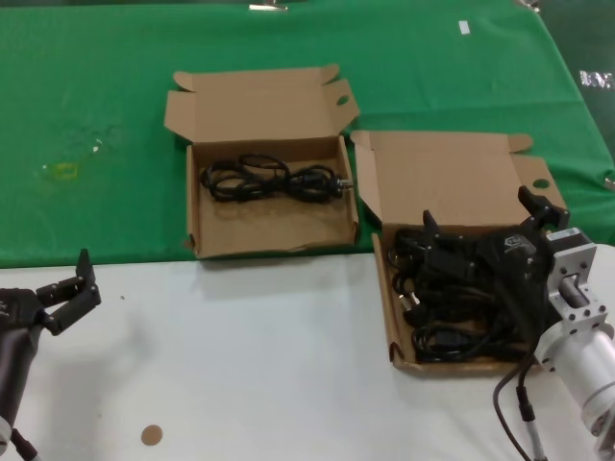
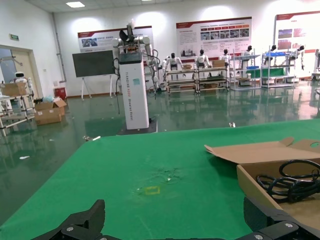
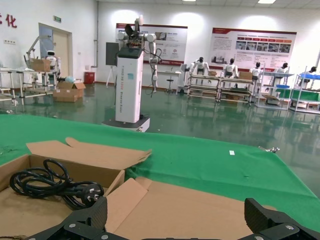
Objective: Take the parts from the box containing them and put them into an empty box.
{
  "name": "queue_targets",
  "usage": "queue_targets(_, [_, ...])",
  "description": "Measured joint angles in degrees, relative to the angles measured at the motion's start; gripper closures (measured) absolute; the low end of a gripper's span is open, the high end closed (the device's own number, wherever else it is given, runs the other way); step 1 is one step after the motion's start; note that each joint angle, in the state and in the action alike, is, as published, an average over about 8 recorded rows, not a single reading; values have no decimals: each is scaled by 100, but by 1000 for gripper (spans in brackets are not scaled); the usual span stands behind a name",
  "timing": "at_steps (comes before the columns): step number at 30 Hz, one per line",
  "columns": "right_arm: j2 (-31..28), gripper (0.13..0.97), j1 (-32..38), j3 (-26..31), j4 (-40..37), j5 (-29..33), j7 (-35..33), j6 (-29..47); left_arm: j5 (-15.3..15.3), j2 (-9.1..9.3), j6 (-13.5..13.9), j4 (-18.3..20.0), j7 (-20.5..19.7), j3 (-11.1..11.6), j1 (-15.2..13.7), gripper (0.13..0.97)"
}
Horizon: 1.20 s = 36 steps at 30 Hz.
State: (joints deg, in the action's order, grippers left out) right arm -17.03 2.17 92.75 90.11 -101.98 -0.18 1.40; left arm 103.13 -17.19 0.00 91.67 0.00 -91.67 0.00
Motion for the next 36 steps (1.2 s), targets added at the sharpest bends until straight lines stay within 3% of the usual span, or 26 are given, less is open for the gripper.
queue_targets(36, [0, 129, 0, 0, 0, 0, 0, 0, 0, 0, 0, 0, 0, 0, 0, 132])
